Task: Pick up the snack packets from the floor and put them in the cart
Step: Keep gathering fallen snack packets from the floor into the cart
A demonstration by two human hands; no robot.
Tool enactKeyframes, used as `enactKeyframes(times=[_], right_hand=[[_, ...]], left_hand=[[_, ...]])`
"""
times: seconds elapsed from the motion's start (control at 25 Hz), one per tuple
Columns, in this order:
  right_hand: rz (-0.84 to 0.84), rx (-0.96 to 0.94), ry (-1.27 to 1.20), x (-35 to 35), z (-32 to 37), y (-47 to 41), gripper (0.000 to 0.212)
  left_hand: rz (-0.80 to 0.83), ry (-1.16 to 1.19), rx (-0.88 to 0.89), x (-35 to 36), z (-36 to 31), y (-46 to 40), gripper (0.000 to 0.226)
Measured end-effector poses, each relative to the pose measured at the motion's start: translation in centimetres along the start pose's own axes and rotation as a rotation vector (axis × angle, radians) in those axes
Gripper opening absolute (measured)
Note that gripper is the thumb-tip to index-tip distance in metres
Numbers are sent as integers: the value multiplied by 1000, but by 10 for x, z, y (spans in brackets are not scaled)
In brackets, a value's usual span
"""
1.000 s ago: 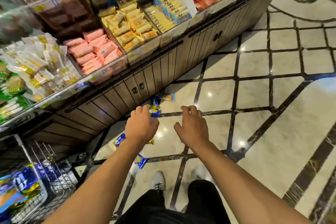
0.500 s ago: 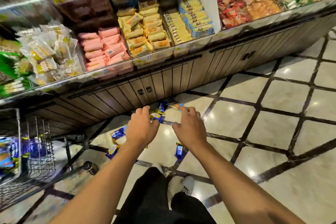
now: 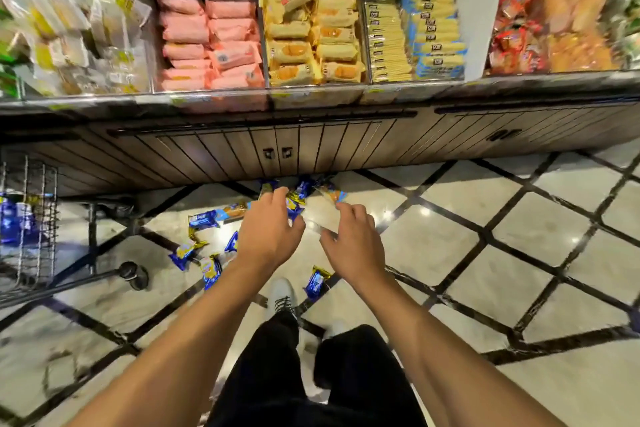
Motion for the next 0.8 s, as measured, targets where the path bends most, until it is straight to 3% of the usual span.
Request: enactKeyframes(times=[0.32,0.48,0.8], right_hand=[[141,-209,47,16,-28,-44,51],[207,-397,95,17,-37,-56,51],[253,-442,70,34,-66,-54,54]], left_hand=[[-75,90,-296,41,8,26,59],[-196,222,-495,66,-1,49,65],[-321,278,-561,99,-6,80,60]])
Point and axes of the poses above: each hand's wrist, its own y-axis away from the middle knuckle, its own x-axis out of the palm, z = x × y, the point moved 4 cm from there along -y, towards the middle knuckle, and after that the axes turned 9 degrees about y, right-handed, at the moved point
